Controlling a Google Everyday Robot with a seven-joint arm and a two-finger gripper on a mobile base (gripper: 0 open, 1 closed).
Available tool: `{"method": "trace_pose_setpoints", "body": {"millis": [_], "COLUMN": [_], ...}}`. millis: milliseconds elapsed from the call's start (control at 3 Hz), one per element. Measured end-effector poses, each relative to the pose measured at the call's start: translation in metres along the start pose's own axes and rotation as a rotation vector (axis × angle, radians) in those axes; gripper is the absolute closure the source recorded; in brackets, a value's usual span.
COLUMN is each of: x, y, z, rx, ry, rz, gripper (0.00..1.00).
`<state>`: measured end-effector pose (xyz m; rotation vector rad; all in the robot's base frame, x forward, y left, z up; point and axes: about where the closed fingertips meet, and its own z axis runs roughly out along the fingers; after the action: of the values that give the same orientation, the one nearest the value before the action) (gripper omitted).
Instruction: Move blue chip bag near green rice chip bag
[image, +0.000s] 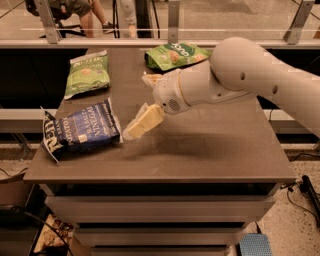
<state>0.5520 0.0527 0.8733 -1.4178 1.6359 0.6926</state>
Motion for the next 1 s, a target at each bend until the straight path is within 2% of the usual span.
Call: {"method": "trace_pose_setpoints", "body": {"millis": [333, 1000], "x": [-0.002, -0.005], "y": [0.004, 0.034], "z": [0.026, 0.071], "rx": [-0.050, -0.158], "ry": [-0.015, -0.051], "rz": [-0.010, -0.025], "gripper": [0.00, 0.00]}}
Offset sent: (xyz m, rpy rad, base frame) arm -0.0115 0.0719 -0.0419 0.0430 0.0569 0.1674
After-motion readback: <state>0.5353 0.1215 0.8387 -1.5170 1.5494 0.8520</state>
